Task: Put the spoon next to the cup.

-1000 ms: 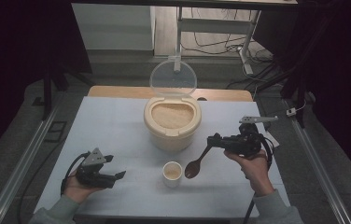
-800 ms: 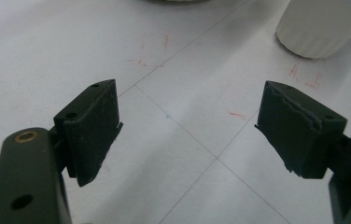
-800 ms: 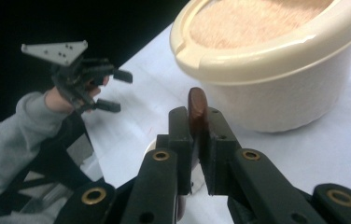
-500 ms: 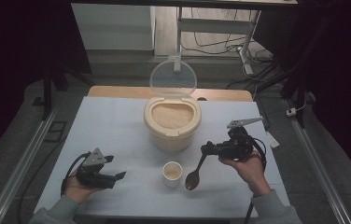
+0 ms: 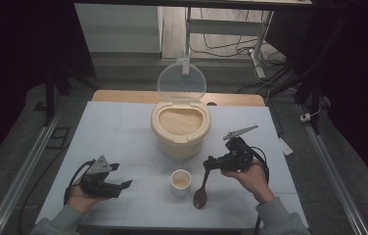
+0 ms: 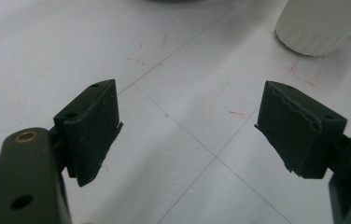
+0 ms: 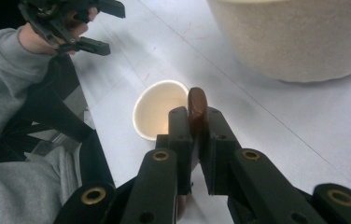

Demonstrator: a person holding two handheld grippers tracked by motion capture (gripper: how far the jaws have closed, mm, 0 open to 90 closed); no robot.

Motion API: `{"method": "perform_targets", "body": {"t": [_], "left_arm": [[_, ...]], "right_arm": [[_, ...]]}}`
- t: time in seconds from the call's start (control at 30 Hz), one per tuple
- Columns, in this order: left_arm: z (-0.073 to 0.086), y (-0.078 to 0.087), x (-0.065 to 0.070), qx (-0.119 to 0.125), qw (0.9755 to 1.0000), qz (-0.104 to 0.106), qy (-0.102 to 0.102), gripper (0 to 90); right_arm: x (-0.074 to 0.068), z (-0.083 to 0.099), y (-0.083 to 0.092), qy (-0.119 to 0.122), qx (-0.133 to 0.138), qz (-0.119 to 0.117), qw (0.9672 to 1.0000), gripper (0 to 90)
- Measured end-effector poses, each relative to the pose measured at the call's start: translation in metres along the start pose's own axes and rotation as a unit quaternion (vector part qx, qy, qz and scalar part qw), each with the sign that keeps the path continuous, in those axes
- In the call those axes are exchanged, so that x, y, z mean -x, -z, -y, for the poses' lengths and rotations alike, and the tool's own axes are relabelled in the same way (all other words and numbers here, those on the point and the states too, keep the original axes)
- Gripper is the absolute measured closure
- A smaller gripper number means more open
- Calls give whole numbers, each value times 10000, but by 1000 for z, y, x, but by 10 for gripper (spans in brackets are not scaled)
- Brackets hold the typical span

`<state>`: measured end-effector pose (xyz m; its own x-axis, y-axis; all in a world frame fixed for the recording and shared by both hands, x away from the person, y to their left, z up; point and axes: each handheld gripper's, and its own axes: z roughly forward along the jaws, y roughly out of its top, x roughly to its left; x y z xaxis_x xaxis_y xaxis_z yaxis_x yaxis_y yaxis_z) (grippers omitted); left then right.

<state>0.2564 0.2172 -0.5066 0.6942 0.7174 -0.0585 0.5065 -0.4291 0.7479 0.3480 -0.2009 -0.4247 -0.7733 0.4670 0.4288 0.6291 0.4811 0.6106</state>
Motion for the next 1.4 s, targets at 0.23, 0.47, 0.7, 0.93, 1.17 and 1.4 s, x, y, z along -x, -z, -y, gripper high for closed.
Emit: {"method": "perform_targets", "body": {"t": [0.23,0.47,0.7,0.93,1.17,1.4], "left_arm": [[0,-1,0,-7,10000,-3,-10,209],[0,-1,0,-9,10000,-1,-5,209],[0,-1,0,-12,10000,-5,-4,209],[0,-1,0,-8,10000,-11,-6,209],[0,0,0,-6,10000,-13,-6,209],[0,0,0,-1,10000,-12,-11,209]], "right_arm": [[10,-1,-5,-69,68,-28,9999,816],[20,2,-13,-11,234,229,9995,774],[32,9,-24,28,445,510,9977,731],[46,14,-36,36,525,750,9958,682],[58,18,-51,-38,456,1038,9935,637],[64,19,-62,-100,326,1326,9906,601]]}}
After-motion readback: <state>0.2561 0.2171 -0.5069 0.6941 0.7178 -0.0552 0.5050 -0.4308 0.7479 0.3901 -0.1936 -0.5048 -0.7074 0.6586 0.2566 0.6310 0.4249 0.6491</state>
